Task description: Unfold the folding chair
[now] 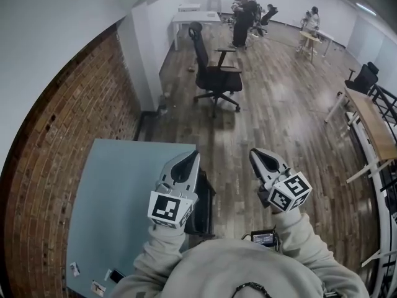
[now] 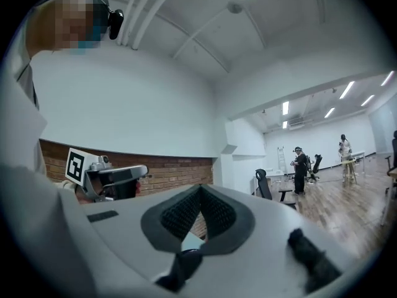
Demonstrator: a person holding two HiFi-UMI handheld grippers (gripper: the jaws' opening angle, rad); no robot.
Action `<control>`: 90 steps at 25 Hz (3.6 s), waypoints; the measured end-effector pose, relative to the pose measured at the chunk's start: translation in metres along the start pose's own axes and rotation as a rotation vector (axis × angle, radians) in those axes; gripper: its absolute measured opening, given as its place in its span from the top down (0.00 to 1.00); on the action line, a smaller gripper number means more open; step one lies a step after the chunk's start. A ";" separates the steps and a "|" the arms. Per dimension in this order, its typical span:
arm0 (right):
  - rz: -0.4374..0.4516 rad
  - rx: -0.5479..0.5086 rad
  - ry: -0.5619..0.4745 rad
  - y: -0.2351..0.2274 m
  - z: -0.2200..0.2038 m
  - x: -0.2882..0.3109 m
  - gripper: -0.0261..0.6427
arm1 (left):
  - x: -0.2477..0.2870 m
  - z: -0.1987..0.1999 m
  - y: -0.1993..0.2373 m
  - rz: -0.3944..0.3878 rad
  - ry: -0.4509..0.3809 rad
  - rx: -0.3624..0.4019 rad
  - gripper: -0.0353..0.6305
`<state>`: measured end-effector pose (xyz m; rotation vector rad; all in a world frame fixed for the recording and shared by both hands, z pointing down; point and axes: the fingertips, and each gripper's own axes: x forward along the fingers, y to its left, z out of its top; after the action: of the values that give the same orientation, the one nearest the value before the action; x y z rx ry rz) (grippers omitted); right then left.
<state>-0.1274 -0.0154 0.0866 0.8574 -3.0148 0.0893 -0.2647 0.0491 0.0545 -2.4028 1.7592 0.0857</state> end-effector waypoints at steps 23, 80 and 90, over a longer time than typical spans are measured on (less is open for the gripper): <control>-0.057 0.225 0.353 -0.050 -0.215 0.116 0.94 | -0.010 -0.238 0.072 0.217 0.517 -0.177 0.82; 0.338 1.175 0.860 -0.162 -0.702 -0.111 0.75 | -0.025 -0.474 -0.095 0.127 0.804 -0.778 0.82; 0.540 1.290 0.734 -0.223 -0.762 -0.177 0.75 | -0.010 -0.506 -0.136 0.122 0.801 -0.824 0.82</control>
<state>0.1326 -0.0691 0.8558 -0.1388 -2.0807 1.9172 -0.1637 0.0153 0.5674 -3.1816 2.6072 -0.2171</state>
